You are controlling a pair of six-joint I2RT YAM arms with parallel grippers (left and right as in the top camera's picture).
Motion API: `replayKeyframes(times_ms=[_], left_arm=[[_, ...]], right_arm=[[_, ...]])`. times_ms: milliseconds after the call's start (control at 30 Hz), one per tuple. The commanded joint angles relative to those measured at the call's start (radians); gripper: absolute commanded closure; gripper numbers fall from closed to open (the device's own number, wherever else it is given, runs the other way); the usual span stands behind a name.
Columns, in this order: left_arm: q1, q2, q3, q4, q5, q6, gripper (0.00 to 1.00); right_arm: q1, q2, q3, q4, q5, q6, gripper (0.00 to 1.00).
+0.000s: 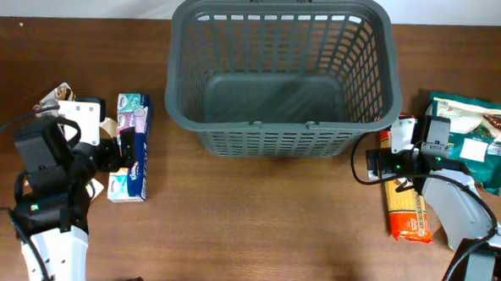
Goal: Pack container
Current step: 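Lower the right gripper and grasp the 3 mins spaghetti pack, then lift the spaghetti pack with the right gripper over the basket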
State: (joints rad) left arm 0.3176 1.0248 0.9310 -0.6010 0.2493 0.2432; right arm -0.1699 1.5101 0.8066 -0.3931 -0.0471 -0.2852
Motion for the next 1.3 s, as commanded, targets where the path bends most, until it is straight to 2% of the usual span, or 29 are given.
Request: replayKeyframes(times_ms=[0, 433, 700, 833, 967, 1000, 1033, 1067, 1100, 1133, 1267], left_arm=[[0.006, 0.003, 0.0, -0.013, -0.011, -0.003, 0.01], [0.006, 0.003, 0.0, -0.021, -0.011, -0.003, 0.01], [0.006, 0.003, 0.0, -0.025, -0.01, -0.003, 0.01], [0.006, 0.003, 0.0, -0.027, -0.01, -0.003, 0.01], [0.006, 0.003, 0.0, -0.028, -0.01, -0.003, 0.01], [0.006, 0.003, 0.0, -0.028, -0.01, -0.003, 0.01], [0.006, 0.003, 0.0, -0.028, -0.01, -0.003, 0.01], [0.006, 0.003, 0.0, -0.028, -0.01, -0.003, 0.01], [0.006, 0.003, 0.0, -0.028, -0.01, -0.003, 0.01], [0.006, 0.003, 0.0, -0.028, -0.01, -0.003, 0.01], [0.006, 0.003, 0.0, -0.028, -0.01, -0.003, 0.01]], right_arm=[[0.004, -0.003, -0.003, -0.007, 0.053, 0.005, 0.01], [-0.082, 0.074, -0.003, -0.016, 0.057, 0.006, 0.01], [-0.095, 0.185, -0.003, 0.01, 0.032, 0.011, 0.01], [-0.095, 0.219, -0.003, 0.032, 0.012, 0.084, 0.01], [-0.095, 0.219, -0.003, 0.054, 0.003, 0.092, 0.01], [-0.095, 0.219, -0.003, 0.054, 0.003, 0.091, 0.17], [-0.095, 0.219, -0.003, 0.054, 0.003, 0.081, 0.45], [-0.095, 0.219, -0.003, 0.054, 0.008, 0.079, 0.66], [-0.095, 0.219, -0.003, 0.054, 0.018, 0.079, 0.83], [-0.095, 0.219, -0.003, 0.055, 0.033, 0.078, 0.96], [-0.095, 0.219, -0.003, 0.052, 0.052, 0.077, 0.96]])
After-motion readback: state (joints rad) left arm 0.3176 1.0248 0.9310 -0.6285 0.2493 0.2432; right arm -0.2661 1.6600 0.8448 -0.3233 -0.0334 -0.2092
